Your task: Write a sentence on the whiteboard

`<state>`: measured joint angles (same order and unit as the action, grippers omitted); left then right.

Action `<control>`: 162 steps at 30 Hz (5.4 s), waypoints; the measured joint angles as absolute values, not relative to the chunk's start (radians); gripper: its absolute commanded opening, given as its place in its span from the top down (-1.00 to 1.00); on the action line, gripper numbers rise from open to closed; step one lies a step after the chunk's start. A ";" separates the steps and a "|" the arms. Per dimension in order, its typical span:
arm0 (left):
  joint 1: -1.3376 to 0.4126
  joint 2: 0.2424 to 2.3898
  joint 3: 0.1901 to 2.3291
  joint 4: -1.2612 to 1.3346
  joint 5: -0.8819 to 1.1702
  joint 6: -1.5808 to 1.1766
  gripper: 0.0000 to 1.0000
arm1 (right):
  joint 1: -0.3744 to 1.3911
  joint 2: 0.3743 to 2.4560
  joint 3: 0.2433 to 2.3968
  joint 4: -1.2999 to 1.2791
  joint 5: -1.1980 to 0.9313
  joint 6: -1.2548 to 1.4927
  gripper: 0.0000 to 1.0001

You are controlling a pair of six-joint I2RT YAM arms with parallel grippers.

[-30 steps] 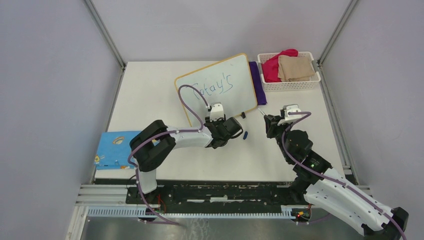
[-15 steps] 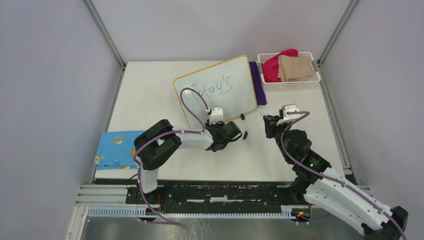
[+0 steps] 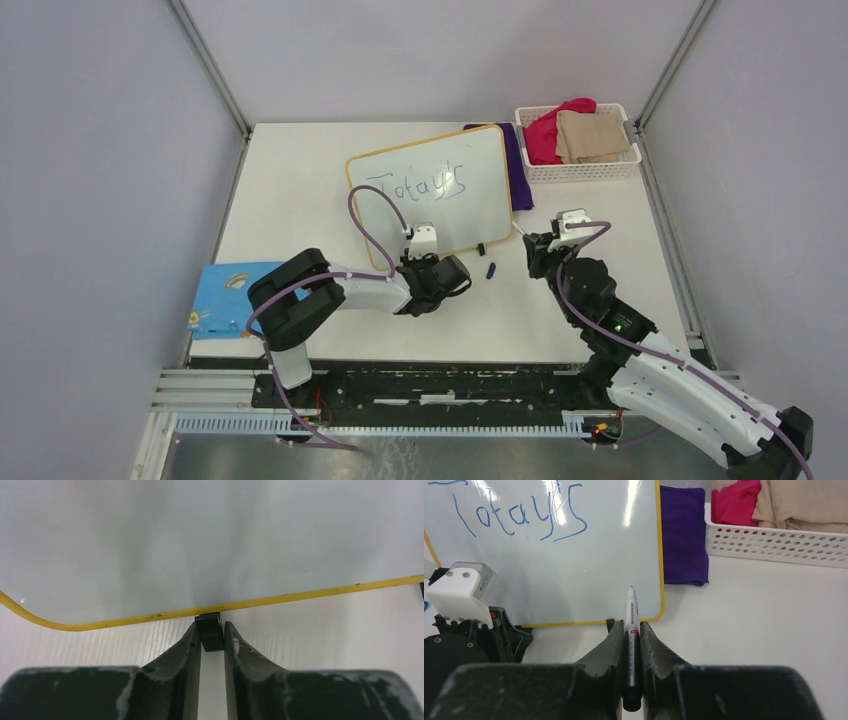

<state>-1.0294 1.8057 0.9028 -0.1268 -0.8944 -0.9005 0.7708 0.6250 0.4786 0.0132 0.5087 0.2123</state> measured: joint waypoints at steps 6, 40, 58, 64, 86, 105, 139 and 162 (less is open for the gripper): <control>-1.071 1.768 0.868 -0.125 -0.886 -0.875 0.76 | 0.771 0.631 0.479 0.014 0.503 0.212 1.00; -1.114 0.941 1.050 -0.710 -1.258 -0.727 -0.99 | 0.771 0.630 0.527 0.006 0.424 0.195 1.00; -0.143 0.924 0.791 -0.105 -0.125 -0.554 -0.99 | 0.771 0.655 0.528 0.014 0.330 0.204 1.00; -0.028 0.947 0.525 0.149 0.249 -0.613 -0.99 | 0.772 0.638 0.528 0.016 0.308 0.212 1.00; -0.008 1.277 0.424 0.726 0.775 -0.507 -0.73 | 0.772 0.661 0.528 0.053 0.247 0.239 1.00; 0.033 1.681 0.386 1.391 0.952 -0.726 -0.27 | 0.772 0.742 0.548 0.104 0.194 0.266 1.00; -0.031 1.716 0.339 1.310 0.942 -0.629 0.31 | 0.786 0.875 0.582 0.181 0.131 0.318 1.00; -0.041 1.733 0.339 1.317 0.944 -0.623 0.70 | 0.969 1.035 0.595 0.329 0.195 0.179 1.00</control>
<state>-0.0410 1.7329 0.3389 1.3170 0.9440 -0.6228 0.9691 1.0351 0.5949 0.3290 0.1947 0.1787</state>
